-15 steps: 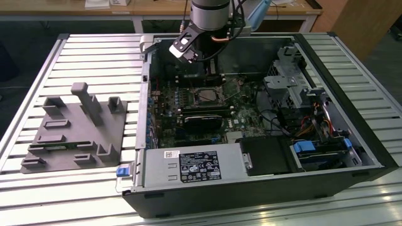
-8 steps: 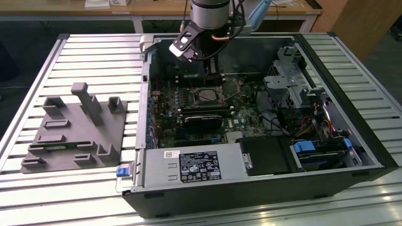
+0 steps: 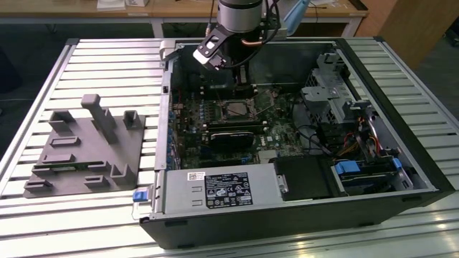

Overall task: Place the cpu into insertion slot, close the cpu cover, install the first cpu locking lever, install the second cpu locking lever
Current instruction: 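Close the cpu cover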

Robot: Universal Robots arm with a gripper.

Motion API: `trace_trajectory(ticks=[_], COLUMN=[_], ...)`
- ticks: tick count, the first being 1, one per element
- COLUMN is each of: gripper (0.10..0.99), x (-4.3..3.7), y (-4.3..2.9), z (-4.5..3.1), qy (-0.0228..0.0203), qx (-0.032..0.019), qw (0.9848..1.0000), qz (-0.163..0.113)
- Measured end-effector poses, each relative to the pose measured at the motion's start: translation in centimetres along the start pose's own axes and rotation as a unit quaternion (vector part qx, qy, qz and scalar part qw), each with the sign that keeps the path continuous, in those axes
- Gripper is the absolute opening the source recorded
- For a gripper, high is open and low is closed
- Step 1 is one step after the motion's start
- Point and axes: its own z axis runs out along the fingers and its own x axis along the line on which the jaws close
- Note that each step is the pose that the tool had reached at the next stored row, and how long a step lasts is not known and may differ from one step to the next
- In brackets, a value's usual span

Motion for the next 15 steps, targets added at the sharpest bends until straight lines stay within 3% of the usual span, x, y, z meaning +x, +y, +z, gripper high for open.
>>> trace_trajectory(ticks=[4,15], gripper=[0.106,0.106], x=[0.0,0.01], y=[0.27,1.9], z=[0.01,0.13], qy=[-0.0001,0.0], qx=[0.0,0.0], qw=[1.0,1.0], qz=[0.0,0.0])
